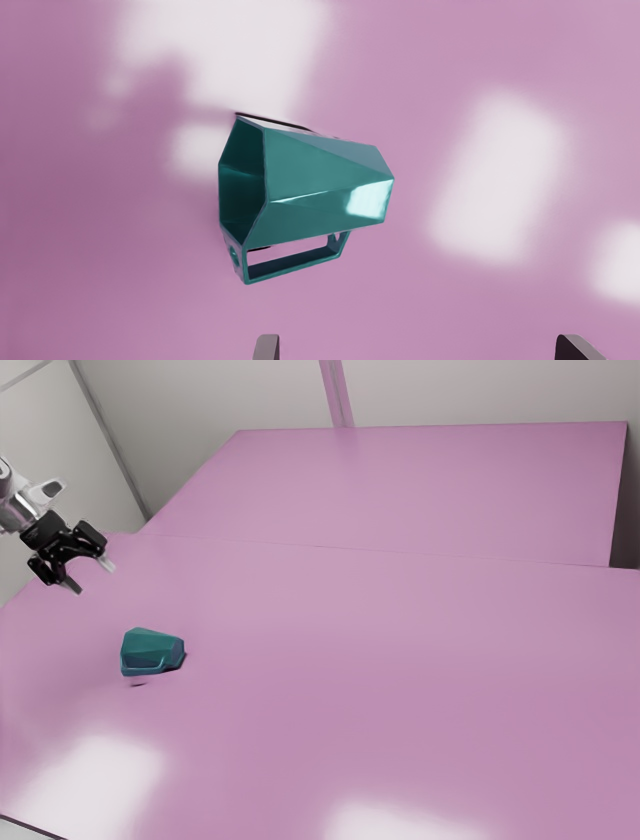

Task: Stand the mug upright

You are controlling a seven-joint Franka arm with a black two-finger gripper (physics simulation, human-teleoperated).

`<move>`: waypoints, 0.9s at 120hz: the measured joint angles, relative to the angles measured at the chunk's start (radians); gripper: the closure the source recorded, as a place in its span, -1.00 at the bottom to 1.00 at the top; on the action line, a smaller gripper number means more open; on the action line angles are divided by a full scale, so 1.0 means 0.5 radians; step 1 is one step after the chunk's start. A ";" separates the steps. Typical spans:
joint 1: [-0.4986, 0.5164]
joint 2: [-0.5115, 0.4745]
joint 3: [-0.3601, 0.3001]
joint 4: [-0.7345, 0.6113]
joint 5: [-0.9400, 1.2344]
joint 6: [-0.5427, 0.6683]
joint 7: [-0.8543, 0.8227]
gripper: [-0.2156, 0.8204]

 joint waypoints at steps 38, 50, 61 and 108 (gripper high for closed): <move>0.192 0.579 -0.005 0.168 -0.258 0.125 0.537 -0.58; 0.268 0.614 -0.010 0.161 -0.367 0.091 0.668 -0.58; 0.345 0.641 -0.011 0.149 -0.521 -0.002 0.783 -0.58; 0.422 0.738 -0.018 0.059 -1.032 -0.278 1.127 -0.58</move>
